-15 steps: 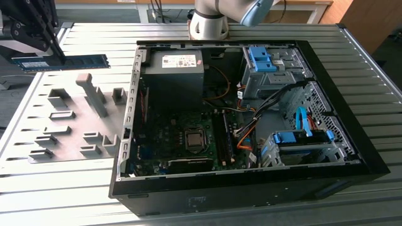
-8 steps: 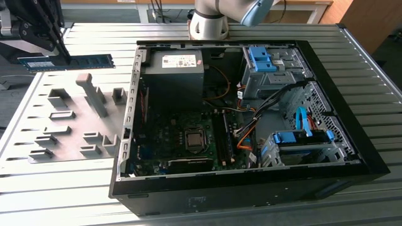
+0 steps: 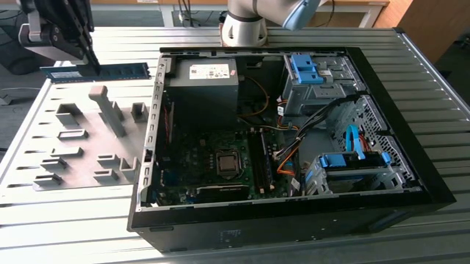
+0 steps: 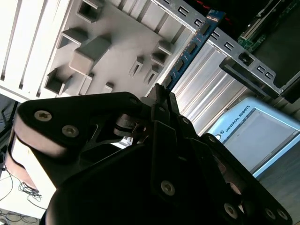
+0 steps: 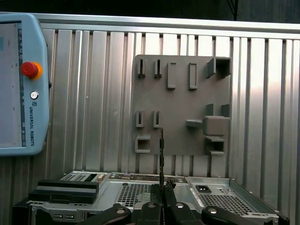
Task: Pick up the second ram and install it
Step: 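Pick up the second ram and move it above second insertion slot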
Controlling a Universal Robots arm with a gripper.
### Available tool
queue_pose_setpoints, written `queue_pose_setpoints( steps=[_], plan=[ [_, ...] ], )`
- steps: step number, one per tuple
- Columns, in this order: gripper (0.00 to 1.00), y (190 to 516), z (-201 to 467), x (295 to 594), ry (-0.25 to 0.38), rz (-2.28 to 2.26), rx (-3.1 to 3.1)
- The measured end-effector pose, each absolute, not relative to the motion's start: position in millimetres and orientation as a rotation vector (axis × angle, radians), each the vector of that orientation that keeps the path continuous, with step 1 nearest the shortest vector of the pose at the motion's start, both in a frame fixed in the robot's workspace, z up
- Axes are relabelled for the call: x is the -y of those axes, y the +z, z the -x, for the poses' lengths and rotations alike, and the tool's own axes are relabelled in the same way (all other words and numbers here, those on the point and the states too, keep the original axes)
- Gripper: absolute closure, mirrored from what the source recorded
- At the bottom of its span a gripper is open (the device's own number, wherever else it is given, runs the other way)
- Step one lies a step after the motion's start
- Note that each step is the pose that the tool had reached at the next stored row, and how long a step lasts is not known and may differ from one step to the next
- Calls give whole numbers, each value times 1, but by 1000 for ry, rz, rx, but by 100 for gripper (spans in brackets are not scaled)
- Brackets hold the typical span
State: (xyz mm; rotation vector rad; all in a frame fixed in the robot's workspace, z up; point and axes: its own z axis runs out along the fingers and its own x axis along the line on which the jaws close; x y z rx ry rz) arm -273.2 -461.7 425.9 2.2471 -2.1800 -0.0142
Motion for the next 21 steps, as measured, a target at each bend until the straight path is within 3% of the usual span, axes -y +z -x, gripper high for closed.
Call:
queue_pose_setpoints(
  steps=[21],
  plan=[
    [86,426,239,462,-14,-2247,2180]
  ],
)
